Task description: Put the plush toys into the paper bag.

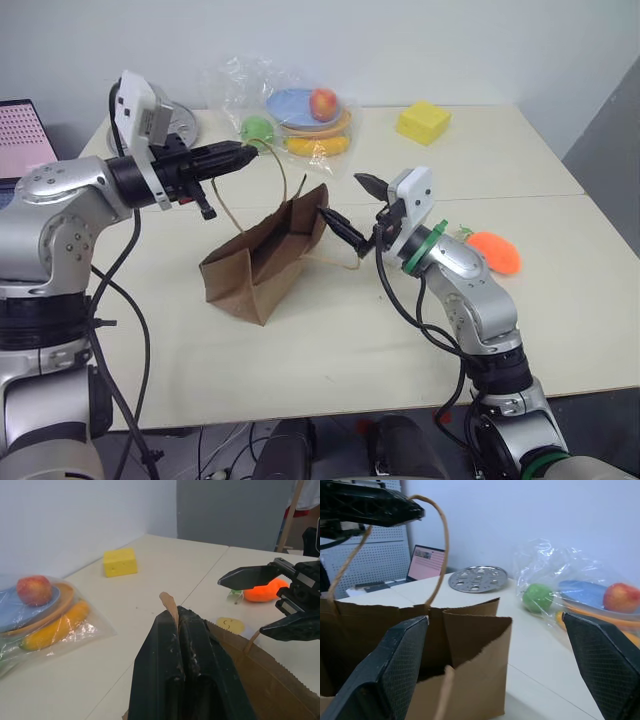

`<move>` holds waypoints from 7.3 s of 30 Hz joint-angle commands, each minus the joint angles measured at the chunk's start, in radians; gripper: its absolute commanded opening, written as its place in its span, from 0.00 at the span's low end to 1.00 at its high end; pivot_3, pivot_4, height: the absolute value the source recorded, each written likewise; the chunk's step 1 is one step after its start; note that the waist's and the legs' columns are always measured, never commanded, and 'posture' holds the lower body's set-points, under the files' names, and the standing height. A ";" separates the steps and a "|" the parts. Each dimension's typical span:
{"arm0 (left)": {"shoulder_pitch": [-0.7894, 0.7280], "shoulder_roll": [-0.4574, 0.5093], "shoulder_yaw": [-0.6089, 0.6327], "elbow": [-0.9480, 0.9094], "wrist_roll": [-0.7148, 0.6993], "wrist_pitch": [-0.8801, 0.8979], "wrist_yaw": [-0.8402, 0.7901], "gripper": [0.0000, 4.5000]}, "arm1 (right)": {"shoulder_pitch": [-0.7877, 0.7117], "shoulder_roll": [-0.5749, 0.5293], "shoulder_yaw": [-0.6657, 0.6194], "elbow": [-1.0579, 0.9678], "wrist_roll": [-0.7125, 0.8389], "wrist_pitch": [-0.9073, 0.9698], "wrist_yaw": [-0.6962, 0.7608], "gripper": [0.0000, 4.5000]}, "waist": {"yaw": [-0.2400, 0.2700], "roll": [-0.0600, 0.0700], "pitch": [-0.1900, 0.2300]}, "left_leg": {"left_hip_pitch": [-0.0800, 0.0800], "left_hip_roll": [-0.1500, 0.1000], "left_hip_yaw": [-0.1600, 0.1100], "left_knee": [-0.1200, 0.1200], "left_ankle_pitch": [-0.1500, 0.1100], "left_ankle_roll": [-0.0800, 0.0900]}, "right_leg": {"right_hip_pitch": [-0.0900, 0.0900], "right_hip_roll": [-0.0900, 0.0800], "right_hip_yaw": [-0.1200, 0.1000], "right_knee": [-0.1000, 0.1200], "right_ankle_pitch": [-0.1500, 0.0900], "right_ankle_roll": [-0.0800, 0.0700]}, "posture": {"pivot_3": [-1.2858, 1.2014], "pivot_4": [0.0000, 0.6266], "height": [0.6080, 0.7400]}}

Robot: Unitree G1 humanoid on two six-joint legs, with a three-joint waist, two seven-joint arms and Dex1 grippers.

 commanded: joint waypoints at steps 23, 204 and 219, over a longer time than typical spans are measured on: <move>-0.306 0.047 -0.164 0.291 0.169 -0.161 -0.292 0.00 | -0.004 -0.064 -0.117 0.079 -0.020 -0.065 -0.141 1.00 | 0.004 -0.001 0.001 | -0.001 0.000 0.002 -0.003 0.001 0.001 | 0.000 0.000 0.000 -0.001 0.000 0.000 | 0.52 0.24 1.00; 0.004 -0.120 -0.066 -0.130 -0.062 0.077 0.048 0.00 | -0.121 -0.382 0.103 -0.113 0.146 0.563 0.250 0.02 | 0.006 -0.001 0.001 | -0.004 0.000 0.000 0.004 0.002 0.003 | 0.001 -0.001 -0.001 -0.002 0.000 0.001 | 0.52 0.24 1.00; -0.003 -0.122 -0.066 -0.150 -0.076 0.101 0.046 0.00 | -0.286 -0.072 0.247 0.259 -0.016 0.341 0.151 0.02 | 0.000 -0.001 0.001 | -0.004 -0.001 0.000 0.004 0.002 0.003 | 0.000 -0.001 -0.001 0.001 0.000 0.000 | 0.52 0.24 1.00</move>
